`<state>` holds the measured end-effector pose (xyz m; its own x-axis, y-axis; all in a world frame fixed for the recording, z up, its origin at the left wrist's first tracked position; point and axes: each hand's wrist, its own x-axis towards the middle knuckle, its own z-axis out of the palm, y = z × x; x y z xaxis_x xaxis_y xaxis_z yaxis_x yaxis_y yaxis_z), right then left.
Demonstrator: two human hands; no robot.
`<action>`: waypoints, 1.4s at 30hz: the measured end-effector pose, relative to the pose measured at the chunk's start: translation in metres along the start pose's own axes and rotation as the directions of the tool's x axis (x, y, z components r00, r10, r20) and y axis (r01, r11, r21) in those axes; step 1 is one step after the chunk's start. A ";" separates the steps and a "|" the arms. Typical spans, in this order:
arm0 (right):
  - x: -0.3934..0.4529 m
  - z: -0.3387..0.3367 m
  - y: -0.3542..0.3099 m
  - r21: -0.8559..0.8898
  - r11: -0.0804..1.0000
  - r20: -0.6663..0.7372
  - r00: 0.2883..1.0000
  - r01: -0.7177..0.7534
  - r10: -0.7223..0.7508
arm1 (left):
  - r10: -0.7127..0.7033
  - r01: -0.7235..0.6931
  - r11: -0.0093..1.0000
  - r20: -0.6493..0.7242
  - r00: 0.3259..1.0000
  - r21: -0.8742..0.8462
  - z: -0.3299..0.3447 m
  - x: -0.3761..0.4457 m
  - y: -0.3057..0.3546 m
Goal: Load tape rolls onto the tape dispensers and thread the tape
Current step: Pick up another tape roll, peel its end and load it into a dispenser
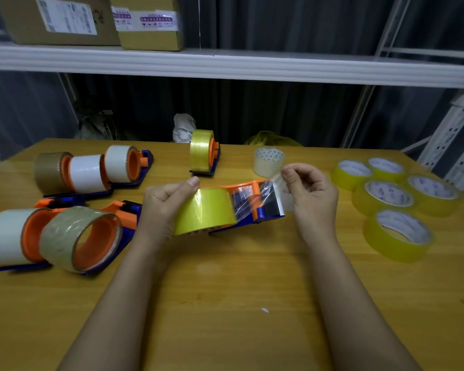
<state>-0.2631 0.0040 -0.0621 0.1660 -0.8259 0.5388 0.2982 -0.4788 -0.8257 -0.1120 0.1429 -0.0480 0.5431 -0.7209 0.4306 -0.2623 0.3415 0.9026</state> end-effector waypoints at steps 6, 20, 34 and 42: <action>-0.001 0.001 0.001 -0.004 0.999 0.003 0.999 0.053 -0.053 | -0.024 0.025 1.000 0.012 1.000 -0.015 -0.001 0.000 0.000; -0.002 0.004 0.000 -0.031 0.995 0.003 0.995 0.099 -0.099 | -0.049 0.049 0.999 -0.025 0.999 -0.003 -0.010 0.007 -0.011; -0.002 0.004 -0.005 0.004 0.997 -0.043 0.996 -0.082 0.082 | 0.011 -0.014 1.000 -0.168 0.986 -0.017 -0.011 0.011 -0.019; -0.002 0.004 -0.003 0.009 0.928 0.080 0.925 -0.373 0.371 | 0.113 -0.112 0.994 -0.111 0.987 0.015 -0.010 0.010 -0.020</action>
<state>-0.2604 0.0085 -0.0598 0.3397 -0.9178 0.2054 0.2228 -0.1336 -0.9657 -0.0938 0.1351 -0.0619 0.5951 -0.6064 0.5273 -0.3329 0.4112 0.8486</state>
